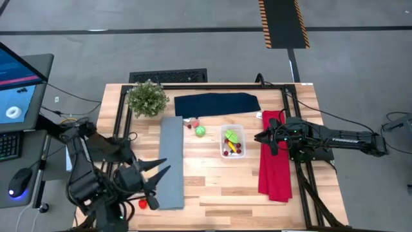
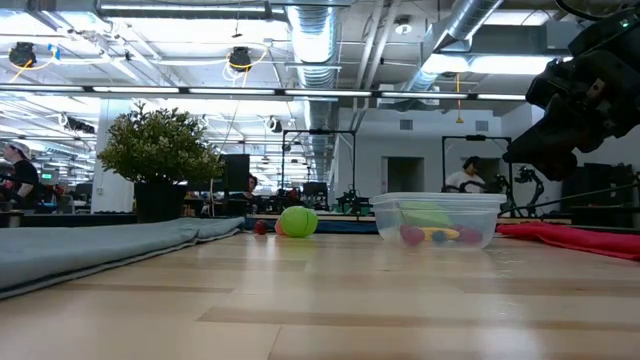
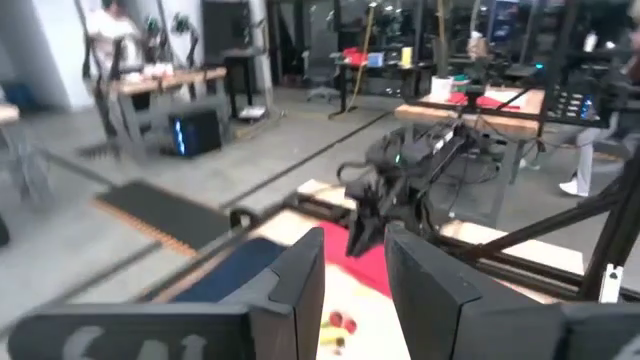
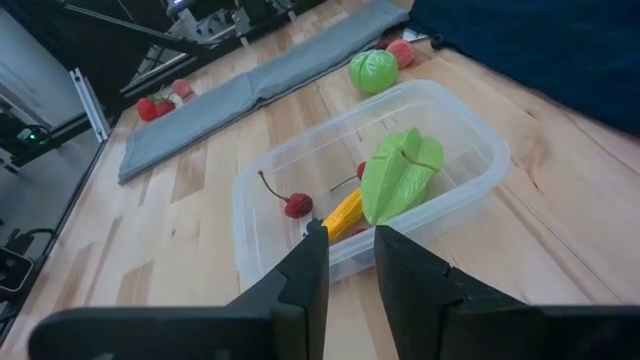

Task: Pick and placing Produce into tupperware
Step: Put the green cabbage into the transparent bin

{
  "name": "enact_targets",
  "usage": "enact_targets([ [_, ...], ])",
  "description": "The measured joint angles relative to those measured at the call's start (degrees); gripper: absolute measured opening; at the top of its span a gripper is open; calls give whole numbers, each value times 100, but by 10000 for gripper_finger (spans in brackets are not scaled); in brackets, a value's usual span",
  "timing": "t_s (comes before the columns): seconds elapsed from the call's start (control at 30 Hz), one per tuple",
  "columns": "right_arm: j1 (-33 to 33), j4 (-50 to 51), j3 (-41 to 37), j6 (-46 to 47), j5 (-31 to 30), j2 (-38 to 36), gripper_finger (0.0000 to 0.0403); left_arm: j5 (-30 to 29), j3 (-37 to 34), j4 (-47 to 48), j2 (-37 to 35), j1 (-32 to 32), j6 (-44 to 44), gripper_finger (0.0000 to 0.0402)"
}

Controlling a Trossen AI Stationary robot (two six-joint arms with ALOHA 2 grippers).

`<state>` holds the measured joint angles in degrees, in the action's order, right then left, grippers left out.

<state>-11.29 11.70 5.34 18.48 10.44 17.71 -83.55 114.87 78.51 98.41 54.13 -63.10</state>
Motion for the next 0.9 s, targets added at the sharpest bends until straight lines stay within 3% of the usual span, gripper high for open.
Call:
enact_targets([
  [0.1,0,-9,0,0,0,-2,107,108,-252,1172,235,61,-1983,96],
  [0.23,0,-7,0,0,0,-1,107,379,-1053,1133,247,35,-2583,96],
  [0.43,0,-5,0,0,0,0,107,677,-2411,1152,239,-90,-4196,96],
  [0.67,0,-8,0,0,0,0,107,1417,-3997,1131,236,91,-6642,96],
  [0.77,0,-8,0,0,0,0,107,1609,-4503,440,237,144,-6847,96],
  [0.9,0,-5,0,0,0,0,107,1151,-4956,-544,270,111,-6627,96],
])
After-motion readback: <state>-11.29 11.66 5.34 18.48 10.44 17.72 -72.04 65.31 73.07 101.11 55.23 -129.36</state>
